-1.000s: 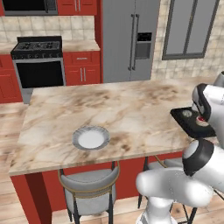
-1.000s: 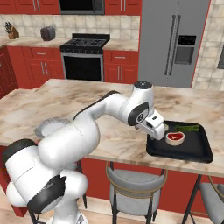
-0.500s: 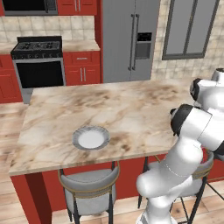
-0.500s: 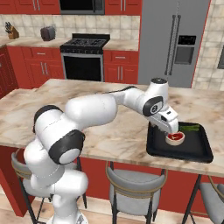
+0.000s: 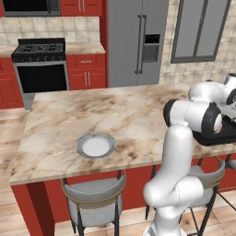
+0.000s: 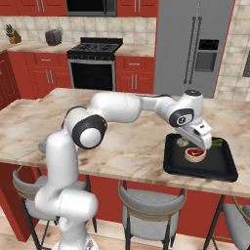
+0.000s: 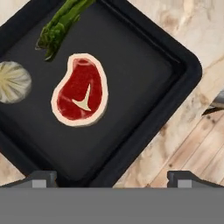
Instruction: Create a steak meal by picking up the steak and asparagus from the tray and placing them on the plate. Leave the dumpling on the tray.
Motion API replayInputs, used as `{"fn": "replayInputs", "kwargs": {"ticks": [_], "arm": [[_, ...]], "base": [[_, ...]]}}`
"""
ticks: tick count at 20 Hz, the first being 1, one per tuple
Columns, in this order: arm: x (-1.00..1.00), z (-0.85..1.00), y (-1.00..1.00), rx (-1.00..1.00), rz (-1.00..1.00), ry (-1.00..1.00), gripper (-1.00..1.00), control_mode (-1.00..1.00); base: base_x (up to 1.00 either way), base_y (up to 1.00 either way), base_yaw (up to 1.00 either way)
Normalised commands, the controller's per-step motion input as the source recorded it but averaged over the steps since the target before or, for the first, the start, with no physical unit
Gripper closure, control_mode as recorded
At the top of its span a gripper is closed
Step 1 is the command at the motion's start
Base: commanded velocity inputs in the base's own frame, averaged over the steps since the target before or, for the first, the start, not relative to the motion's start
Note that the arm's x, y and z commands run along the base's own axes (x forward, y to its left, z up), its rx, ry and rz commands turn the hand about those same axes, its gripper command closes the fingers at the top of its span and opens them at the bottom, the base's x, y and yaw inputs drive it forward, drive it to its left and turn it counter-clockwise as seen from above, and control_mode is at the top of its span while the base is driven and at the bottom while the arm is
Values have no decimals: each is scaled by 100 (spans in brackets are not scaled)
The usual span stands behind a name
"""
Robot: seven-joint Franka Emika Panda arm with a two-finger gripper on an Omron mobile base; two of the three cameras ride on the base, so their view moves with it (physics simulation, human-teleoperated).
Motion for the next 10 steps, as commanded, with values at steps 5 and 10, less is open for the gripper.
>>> {"fn": "replayInputs", "kwargs": {"ticks": [5,10], "arm": [[26,-33,-22,5,0,-4,-100,-100],[17,-41,-1,0,0,-6,-100,-100]], "base": [[0,0,0],[0,0,0]]}}
